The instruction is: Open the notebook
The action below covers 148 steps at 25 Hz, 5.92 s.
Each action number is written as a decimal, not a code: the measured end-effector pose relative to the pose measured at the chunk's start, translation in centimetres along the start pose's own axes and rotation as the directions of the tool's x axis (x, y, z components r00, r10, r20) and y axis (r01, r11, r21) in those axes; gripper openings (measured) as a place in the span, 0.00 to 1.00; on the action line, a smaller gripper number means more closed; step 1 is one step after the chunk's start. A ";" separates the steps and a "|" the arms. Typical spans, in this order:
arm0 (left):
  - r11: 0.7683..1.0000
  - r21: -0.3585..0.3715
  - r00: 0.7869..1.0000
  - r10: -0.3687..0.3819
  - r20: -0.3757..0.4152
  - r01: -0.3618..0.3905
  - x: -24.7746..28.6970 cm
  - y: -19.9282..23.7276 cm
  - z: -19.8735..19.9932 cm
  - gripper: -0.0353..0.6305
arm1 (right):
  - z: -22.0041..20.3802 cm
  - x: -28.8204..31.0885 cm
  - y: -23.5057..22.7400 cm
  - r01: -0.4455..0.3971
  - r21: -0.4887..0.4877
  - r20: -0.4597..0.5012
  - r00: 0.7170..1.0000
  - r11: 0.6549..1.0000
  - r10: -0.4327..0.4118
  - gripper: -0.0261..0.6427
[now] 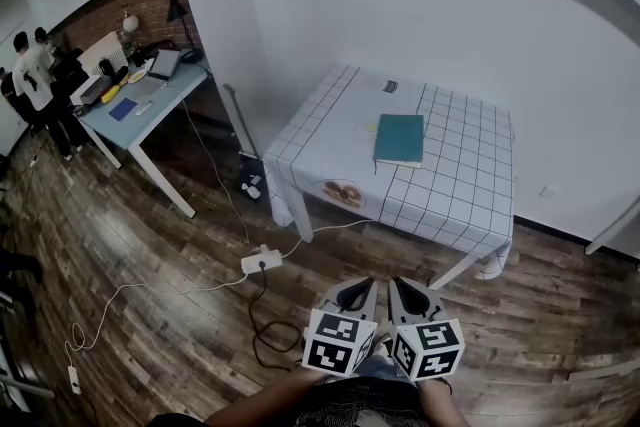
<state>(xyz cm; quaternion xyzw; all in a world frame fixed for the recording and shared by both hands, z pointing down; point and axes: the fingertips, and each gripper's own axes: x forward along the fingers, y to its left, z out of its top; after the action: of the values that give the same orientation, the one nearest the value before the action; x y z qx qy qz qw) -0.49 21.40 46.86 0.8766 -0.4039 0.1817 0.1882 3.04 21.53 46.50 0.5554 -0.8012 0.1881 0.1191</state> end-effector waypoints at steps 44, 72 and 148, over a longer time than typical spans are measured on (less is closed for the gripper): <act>0.999 0.035 0.997 0.037 -0.066 -0.035 18.3 -1.2 8.2 0.06 | 4.2 8.8 -17.1 -0.067 0.090 -0.028 0.997 0.994 0.070 0.06; 0.977 0.056 0.974 -0.200 -0.105 0.207 26.9 11.2 14.0 0.06 | 9.6 23.1 -18.5 0.183 0.132 -0.078 0.982 0.974 -0.174 0.06; 0.987 0.053 0.974 -0.139 -0.181 0.150 37.2 17.0 17.4 0.06 | 4.3 32.3 -30.1 0.167 0.493 -0.328 0.945 0.854 0.005 0.14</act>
<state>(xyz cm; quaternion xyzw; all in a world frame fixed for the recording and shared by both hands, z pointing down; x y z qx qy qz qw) 11.82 -20.91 52.42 0.8898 -0.3145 0.2579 0.2068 19.77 -17.08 60.61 0.5629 -0.6674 0.4769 0.1017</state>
